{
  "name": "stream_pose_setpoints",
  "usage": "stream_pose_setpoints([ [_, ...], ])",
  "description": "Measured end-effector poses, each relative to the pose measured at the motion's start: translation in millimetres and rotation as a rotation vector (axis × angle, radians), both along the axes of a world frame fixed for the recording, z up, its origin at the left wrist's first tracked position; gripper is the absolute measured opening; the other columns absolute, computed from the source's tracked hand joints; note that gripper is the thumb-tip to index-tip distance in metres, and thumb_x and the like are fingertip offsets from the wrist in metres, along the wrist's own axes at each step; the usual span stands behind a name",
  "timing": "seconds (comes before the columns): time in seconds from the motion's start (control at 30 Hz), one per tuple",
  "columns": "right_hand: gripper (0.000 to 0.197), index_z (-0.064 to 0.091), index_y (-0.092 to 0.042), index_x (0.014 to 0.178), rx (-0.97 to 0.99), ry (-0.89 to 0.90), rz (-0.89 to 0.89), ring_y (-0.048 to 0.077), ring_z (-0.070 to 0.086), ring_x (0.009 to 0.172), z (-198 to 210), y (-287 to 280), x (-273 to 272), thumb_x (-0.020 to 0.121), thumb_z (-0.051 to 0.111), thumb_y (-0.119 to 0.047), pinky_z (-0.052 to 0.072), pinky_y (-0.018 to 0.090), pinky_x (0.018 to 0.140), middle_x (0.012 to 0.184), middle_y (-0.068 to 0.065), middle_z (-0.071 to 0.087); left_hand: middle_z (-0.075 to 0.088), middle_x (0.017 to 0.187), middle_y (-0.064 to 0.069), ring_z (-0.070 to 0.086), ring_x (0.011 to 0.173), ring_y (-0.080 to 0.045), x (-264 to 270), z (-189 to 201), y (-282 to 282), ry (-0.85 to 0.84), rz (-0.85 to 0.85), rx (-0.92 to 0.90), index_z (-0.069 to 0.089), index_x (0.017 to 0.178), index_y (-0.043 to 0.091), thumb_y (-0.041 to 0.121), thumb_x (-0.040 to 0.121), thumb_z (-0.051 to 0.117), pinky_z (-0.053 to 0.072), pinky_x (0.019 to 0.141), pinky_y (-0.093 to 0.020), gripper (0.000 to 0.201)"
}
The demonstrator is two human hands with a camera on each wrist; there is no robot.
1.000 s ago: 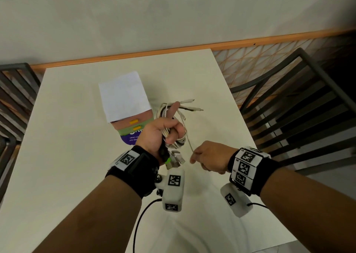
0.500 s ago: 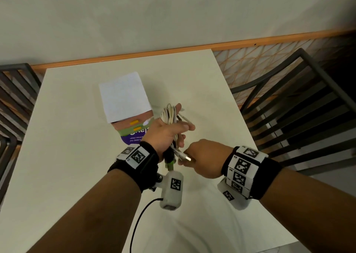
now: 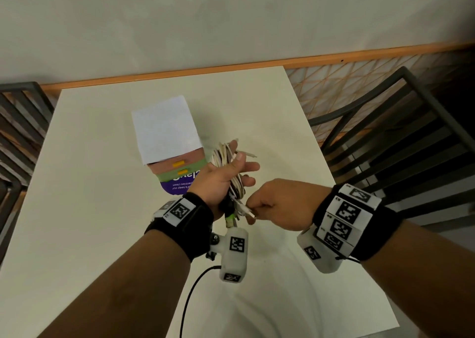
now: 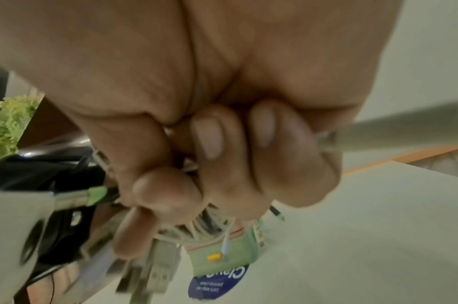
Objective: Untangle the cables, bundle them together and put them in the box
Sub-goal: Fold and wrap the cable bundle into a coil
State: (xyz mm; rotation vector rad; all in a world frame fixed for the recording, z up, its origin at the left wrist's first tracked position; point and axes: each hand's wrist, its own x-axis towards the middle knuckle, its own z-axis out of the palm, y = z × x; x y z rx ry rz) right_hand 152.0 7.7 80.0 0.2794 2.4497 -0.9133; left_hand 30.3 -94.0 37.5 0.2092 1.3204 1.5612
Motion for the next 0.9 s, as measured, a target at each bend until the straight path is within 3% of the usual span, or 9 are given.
stream_pose_setpoints([
  [0.13, 0.022, 0.064, -0.025, 0.08, -0.016, 0.061, 0.022, 0.001, 0.055, 0.064, 8.9, 0.9, -1.8, 0.097, 0.052, -0.021, 0.044, 0.02, 0.067, 0.068, -0.013, 0.06, 0.078, 0.089, -0.006, 0.072, 0.069, -0.023, 4.9, -0.4, -0.4, 0.057, -0.144, -0.009, 0.049, 0.141, 0.035, 0.043, 0.075, 0.066, 0.057, 0.057, -0.034, 0.068],
  [0.33, 0.011, 0.075, -0.024, 0.083, -0.003, 0.283, -0.145, 0.008, 0.064, 0.06, 15.8, 7.5, 2.2, 0.089, 0.066, -0.027, 0.054, 0.028, 0.064, 0.065, -0.003, 0.07, 0.067, 0.065, -0.001, 0.062, 0.056, -0.015, 6.0, 3.6, -2.5, 0.133, -0.194, -0.01, 0.047, 0.145, 0.027, 0.047, 0.087, 0.057, 0.051, 0.056, -0.026, 0.062],
  [0.43, 0.018, 0.072, -0.02, 0.073, -0.054, 0.386, -0.183, 0.008, 0.063, 0.06, 19.5, 13.6, -2.6, 0.09, 0.064, -0.02, 0.05, 0.023, 0.062, 0.062, -0.006, 0.068, 0.063, 0.052, 0.003, 0.054, 0.044, -0.008, 9.1, 6.3, -2.3, 0.233, -0.273, -0.068, 0.069, 0.111, 0.01, 0.069, 0.082, 0.043, 0.043, 0.048, -0.022, 0.071],
  [0.5, 0.017, 0.073, -0.02, 0.076, -0.064, 0.464, -0.227, 0.006, 0.065, 0.066, 18.5, 21.5, -8.4, 0.09, 0.063, -0.018, 0.049, 0.023, 0.067, 0.068, -0.007, 0.071, 0.068, 0.06, -0.001, 0.06, 0.05, -0.012, 10.4, 4.7, -3.4, 0.247, -0.333, -0.008, 0.07, 0.081, 0.011, 0.087, 0.064, 0.052, 0.047, 0.051, -0.025, 0.08],
  [0.53, 0.013, 0.075, -0.021, 0.081, -0.035, 0.521, -0.27, 0.006, 0.066, 0.071, 16.5, 26.7, -11.4, 0.089, 0.065, -0.019, 0.051, 0.026, 0.071, 0.074, -0.008, 0.072, 0.068, 0.061, -0.003, 0.06, 0.051, -0.014, 9.6, 2.1, -4.3, 0.238, -0.35, 0.017, 0.068, 0.073, 0.014, 0.082, 0.058, 0.069, 0.048, 0.052, -0.025, 0.07],
  [0.6, 0.011, 0.078, -0.022, 0.089, 0.011, 0.625, -0.338, 0.008, 0.064, 0.079, 8.4, 36.8, -16.2, 0.088, 0.067, -0.024, 0.053, 0.033, 0.076, 0.082, -0.008, 0.069, 0.061, 0.052, -0.003, 0.055, 0.051, -0.021, 8.7, 0.5, -5.5, 0.23, -0.36, 0.046, 0.068, 0.061, 0.018, 0.045, 0.063, 0.089, 0.049, 0.052, -0.026, 0.033],
  [0.73, 0.021, 0.075, -0.024, 0.107, 0.062, 0.676, -0.384, 0.008, 0.055, 0.111, -13.7, 46.4, -21.3, 0.094, 0.058, -0.026, 0.05, 0.034, 0.092, 0.114, -0.009, 0.065, 0.042, 0.037, -0.004, 0.046, 0.053, -0.029, 10.5, 2.8, -0.4, 0.153, -0.326, 0.026, 0.057, 0.062, -0.004, 0.017, 0.075, 0.073, 0.05, 0.056, -0.027, 0.029],
  [0.8, 0.027, 0.07, -0.014, 0.117, -0.316, 0.517, -0.522, -0.001, 0.056, 0.114, -14.8, 43.3, -24.6, 0.1, 0.05, -0.018, 0.052, 0.029, 0.091, 0.122, -0.005, 0.065, 0.039, 0.035, -0.004, 0.05, 0.06, -0.032, 9.2, 6.4, 1.7, 0.136, -0.316, 0.013, 0.056, 0.057, -0.001, 0.014, 0.074, 0.071, 0.046, 0.053, -0.027, 0.028],
  [0.9, 0.036, 0.064, 0.005, 0.116, -0.746, 0.399, -0.648, 0.009, 0.067, 0.092, -17.3, 36.3, -29.6, 0.104, 0.039, -0.017, 0.053, 0.02, 0.077, 0.104, 0.011, 0.069, 0.038, 0.032, -0.001, 0.051, 0.038, -0.019, 4.9, 13.7, 3.2, 0.143, -0.347, 0.052, 0.061, 0.041, 0.012, 0.008, 0.076, 0.065, 0.042, 0.074, -0.039, 0.036],
])
